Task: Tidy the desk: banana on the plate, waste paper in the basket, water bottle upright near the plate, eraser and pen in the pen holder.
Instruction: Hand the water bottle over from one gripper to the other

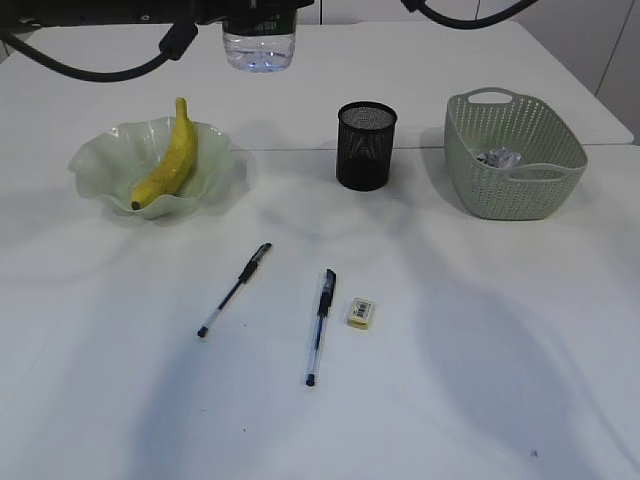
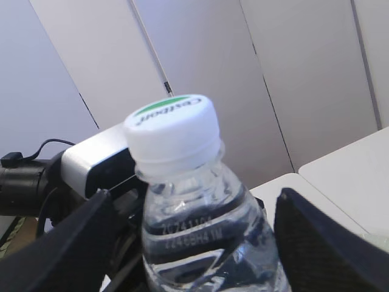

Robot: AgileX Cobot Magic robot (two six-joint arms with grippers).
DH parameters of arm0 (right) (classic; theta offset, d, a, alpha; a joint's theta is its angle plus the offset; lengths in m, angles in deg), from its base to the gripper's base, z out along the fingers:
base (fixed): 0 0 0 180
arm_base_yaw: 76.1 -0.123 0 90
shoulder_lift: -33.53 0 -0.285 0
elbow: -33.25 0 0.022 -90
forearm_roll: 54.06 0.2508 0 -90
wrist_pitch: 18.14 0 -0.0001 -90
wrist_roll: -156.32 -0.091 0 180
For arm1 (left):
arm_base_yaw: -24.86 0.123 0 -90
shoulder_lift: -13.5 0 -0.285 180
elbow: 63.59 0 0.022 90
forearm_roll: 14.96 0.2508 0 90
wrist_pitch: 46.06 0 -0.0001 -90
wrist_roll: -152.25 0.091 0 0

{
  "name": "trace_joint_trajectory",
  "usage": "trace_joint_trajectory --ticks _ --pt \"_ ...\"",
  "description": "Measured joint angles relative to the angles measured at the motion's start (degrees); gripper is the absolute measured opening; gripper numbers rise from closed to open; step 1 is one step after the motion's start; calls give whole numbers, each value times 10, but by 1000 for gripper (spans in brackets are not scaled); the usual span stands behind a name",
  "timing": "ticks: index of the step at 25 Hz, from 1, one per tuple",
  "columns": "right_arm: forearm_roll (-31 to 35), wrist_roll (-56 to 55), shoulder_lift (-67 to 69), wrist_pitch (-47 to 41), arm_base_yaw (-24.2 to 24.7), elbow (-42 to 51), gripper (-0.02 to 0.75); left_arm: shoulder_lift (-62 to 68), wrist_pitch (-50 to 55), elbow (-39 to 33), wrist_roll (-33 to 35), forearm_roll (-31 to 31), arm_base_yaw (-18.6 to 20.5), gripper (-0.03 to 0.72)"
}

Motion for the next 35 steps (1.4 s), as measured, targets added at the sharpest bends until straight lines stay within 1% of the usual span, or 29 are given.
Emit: trace_joint_trajectory --ticks 3,7,10,18,24,30,35 --pt "-9 -12 0 0 0 -1 601 0 -1 0 0 1 0 381" --pt "-55 -69 0 4 0 -1 601 2 -3 0 0 8 0 380" --pt "-79 -82 0 4 0 -1 601 2 -5 0 0 8 0 380" --pt "-104 -88 0 5 0 -1 601 2 -10 0 0 8 1 380" --pt "-118 -90 0 22 0 -1 601 2 -24 0 0 7 1 380" --pt "-145 -91 0 48 -1 -1 601 4 -28 0 0 6 17 380" --pt "-151 -92 0 68 -1 -1 601 4 -27 0 0 5 27 380"
